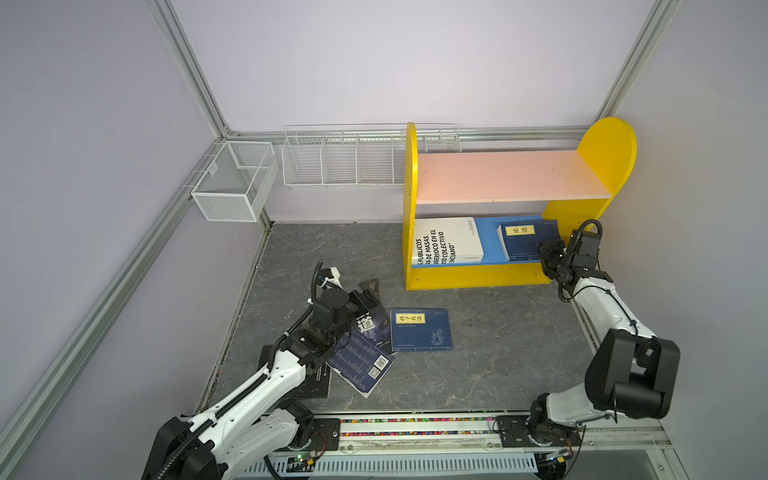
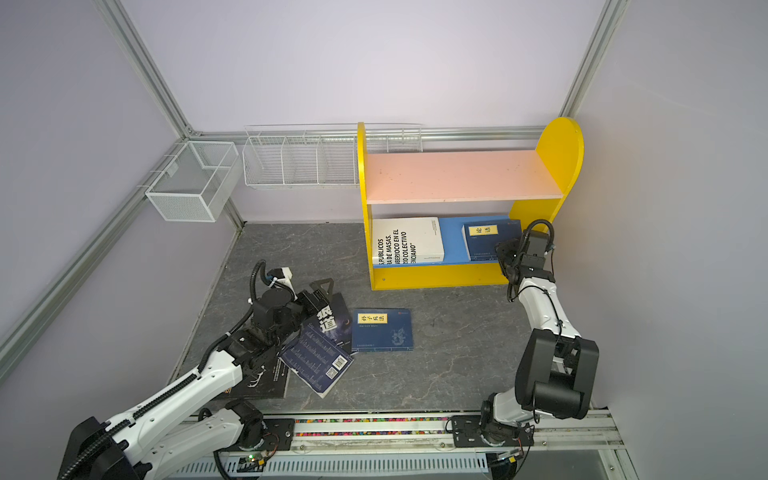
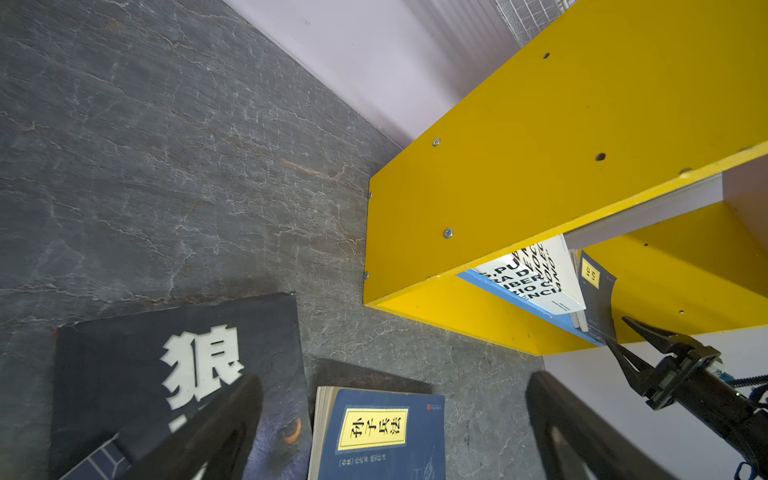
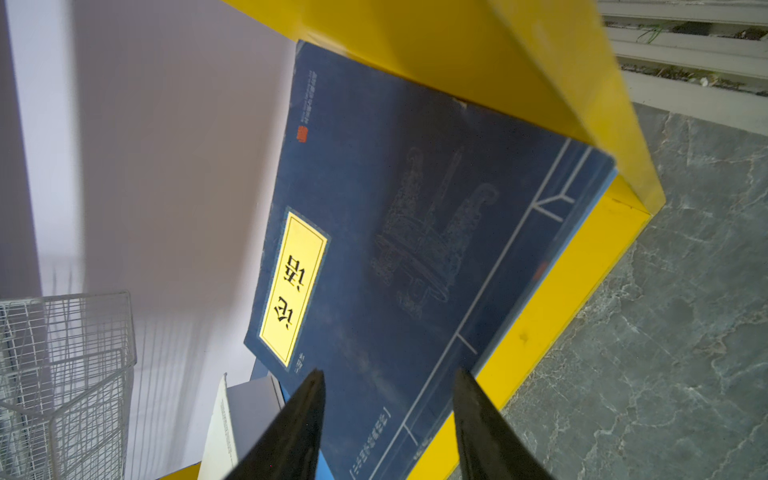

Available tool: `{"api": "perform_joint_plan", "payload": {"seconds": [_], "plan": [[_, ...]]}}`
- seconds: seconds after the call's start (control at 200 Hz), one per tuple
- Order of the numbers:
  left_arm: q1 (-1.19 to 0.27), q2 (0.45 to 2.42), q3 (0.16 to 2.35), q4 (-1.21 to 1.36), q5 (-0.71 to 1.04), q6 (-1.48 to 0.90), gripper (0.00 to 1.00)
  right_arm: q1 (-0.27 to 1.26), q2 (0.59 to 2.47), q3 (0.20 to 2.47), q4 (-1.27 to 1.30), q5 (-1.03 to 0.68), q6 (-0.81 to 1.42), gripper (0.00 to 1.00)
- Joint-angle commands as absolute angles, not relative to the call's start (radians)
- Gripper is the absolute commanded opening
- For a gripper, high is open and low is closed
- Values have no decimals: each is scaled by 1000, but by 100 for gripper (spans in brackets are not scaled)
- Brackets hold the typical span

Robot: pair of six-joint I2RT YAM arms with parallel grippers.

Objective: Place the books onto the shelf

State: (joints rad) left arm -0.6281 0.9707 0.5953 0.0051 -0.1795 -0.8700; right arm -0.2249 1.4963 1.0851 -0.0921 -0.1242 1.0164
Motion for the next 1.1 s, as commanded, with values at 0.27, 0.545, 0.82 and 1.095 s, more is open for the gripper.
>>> {"api": "perform_joint_plan", "payload": {"seconds": [0.27, 0.545, 0.82, 1.095], "plan": [[-623, 988, 596, 2, -199, -861, 100, -218, 1541, 1106, -62, -140, 1027, 52], [-623, 973, 595, -7, -201, -859, 100, -216, 1461, 1085, -104, -104, 1014, 53], [-623, 968, 599, -95, -131, -823, 100, -112, 1287, 1068, -308, -67, 790, 55], [-623, 1169, 647, -204, 91, -746, 99, 79, 1068, 834, -374, -81, 712, 80]]}}
